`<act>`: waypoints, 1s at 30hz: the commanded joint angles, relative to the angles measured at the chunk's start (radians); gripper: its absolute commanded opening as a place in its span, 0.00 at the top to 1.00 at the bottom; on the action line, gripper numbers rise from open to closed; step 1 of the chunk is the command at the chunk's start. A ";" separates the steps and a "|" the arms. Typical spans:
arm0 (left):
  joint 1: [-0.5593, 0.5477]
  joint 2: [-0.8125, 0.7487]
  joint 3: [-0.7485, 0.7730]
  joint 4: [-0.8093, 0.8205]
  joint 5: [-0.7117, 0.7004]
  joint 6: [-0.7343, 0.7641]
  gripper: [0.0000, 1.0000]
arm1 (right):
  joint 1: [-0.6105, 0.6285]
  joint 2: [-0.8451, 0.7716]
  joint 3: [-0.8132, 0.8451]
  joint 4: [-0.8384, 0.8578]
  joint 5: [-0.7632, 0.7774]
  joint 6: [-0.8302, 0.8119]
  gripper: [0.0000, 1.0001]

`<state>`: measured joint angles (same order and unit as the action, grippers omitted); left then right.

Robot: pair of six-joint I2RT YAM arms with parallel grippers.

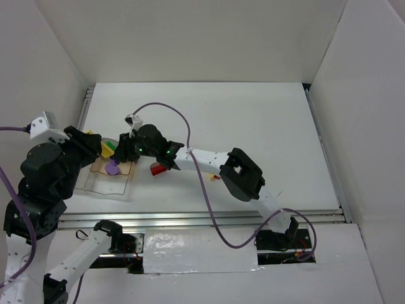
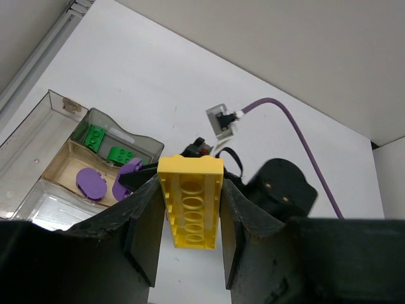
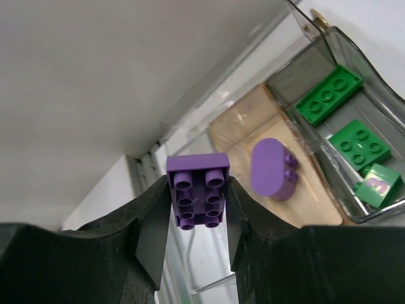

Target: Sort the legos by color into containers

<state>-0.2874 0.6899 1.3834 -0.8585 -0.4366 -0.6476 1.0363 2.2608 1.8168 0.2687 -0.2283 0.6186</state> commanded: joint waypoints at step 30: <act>0.001 -0.021 -0.150 0.318 0.788 0.209 1.00 | -0.170 -0.628 -0.874 0.615 -0.494 -0.009 0.07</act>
<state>-0.2867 0.6636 1.2690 -0.7078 -0.0612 -0.4988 0.8471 1.7725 1.0256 0.6456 -0.5110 0.6392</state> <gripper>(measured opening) 0.477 0.928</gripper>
